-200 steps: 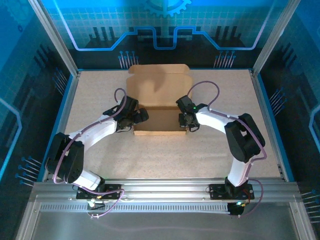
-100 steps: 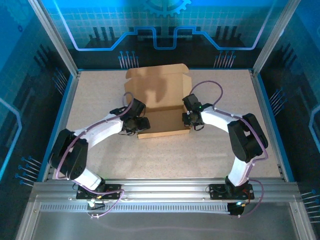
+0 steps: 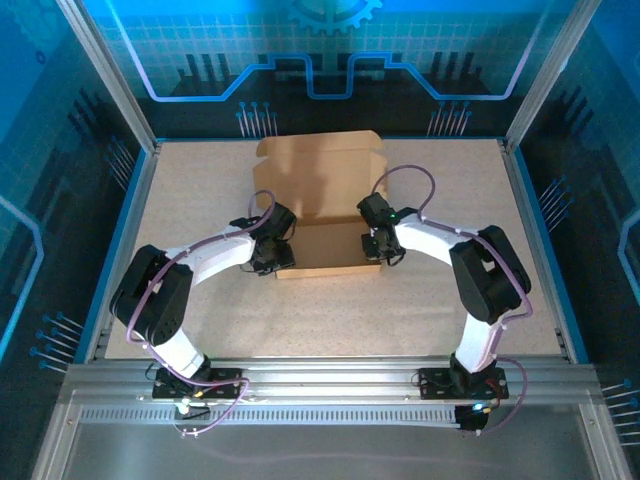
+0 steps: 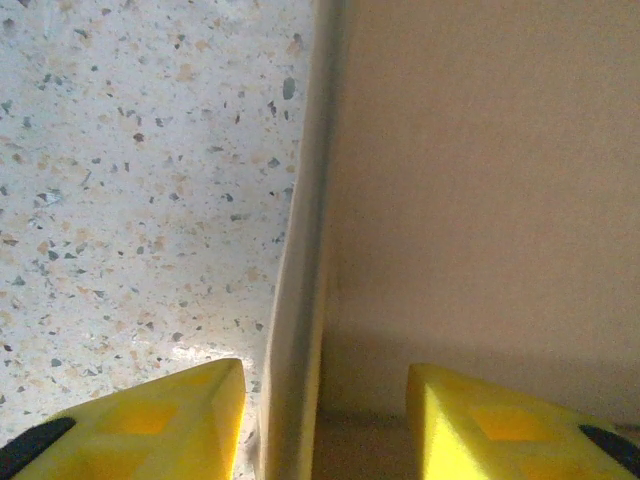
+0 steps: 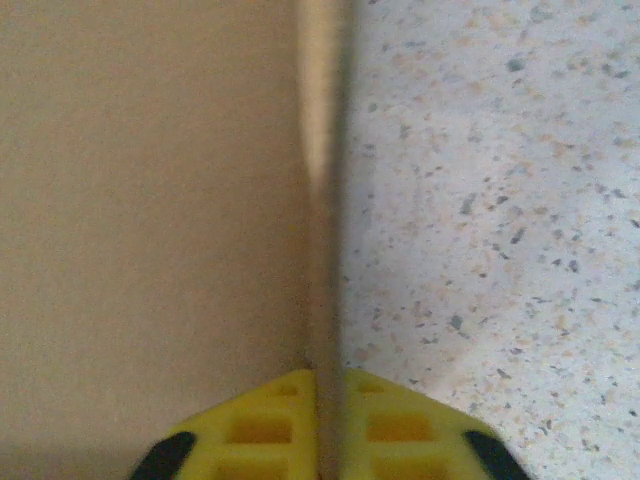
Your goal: Fold the paper box
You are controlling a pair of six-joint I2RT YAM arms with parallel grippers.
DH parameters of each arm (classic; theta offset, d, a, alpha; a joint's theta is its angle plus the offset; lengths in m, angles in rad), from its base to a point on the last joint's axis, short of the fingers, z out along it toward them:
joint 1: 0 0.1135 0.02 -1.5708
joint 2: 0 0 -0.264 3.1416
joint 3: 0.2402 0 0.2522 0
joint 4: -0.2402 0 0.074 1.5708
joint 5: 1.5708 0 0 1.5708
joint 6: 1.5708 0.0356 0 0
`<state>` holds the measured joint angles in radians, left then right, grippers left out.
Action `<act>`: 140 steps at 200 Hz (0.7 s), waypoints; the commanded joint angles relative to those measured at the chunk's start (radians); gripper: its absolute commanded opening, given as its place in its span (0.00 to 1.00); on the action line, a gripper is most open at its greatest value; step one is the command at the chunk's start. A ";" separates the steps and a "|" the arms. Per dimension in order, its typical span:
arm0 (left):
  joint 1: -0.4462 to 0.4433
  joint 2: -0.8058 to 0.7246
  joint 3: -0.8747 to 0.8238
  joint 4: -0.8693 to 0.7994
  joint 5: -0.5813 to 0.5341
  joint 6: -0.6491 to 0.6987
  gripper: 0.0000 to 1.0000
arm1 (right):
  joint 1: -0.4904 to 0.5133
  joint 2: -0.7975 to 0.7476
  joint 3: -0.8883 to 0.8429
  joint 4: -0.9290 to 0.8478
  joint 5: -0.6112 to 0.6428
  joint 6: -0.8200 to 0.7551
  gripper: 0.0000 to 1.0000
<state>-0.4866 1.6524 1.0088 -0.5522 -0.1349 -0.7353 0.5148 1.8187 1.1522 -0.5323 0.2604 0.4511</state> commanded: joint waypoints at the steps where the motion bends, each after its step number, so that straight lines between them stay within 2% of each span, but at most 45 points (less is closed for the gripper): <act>1: 0.002 0.010 0.004 -0.008 -0.013 -0.021 0.46 | 0.020 0.028 0.029 -0.083 0.038 0.000 0.00; 27: 0.002 0.020 0.000 -0.005 -0.018 -0.024 0.41 | 0.042 0.024 0.040 -0.101 0.116 0.007 0.00; 32: 0.002 0.022 0.000 -0.006 -0.020 -0.026 0.40 | 0.048 0.023 0.045 -0.109 0.137 0.008 0.09; 38: 0.001 0.024 -0.001 -0.006 -0.023 -0.027 0.39 | 0.057 0.020 0.050 -0.117 0.158 0.006 0.25; 45: 0.000 0.027 -0.004 -0.006 -0.026 -0.031 0.37 | 0.060 0.015 0.050 -0.120 0.160 0.006 0.33; 63: 0.001 0.036 -0.009 -0.006 -0.033 -0.039 0.32 | 0.062 -0.002 0.043 -0.115 0.133 0.017 0.39; 82: 0.002 0.043 -0.012 -0.009 -0.038 -0.043 0.27 | 0.065 -0.015 0.031 -0.115 0.108 0.027 0.32; 94: -0.001 0.045 -0.012 -0.008 -0.037 -0.044 0.22 | 0.068 -0.014 0.024 -0.113 0.103 0.035 0.19; 105: -0.005 0.048 -0.007 -0.007 -0.037 -0.044 0.19 | 0.074 -0.009 0.024 -0.113 0.108 0.042 0.12; 140: -0.031 0.074 0.037 -0.030 -0.053 -0.041 0.09 | 0.110 0.010 0.037 -0.127 0.172 0.076 0.01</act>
<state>-0.4911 1.6901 1.0080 -0.5533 -0.1772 -0.7609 0.5774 1.8263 1.1763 -0.6216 0.3756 0.4854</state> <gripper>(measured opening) 0.122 0.093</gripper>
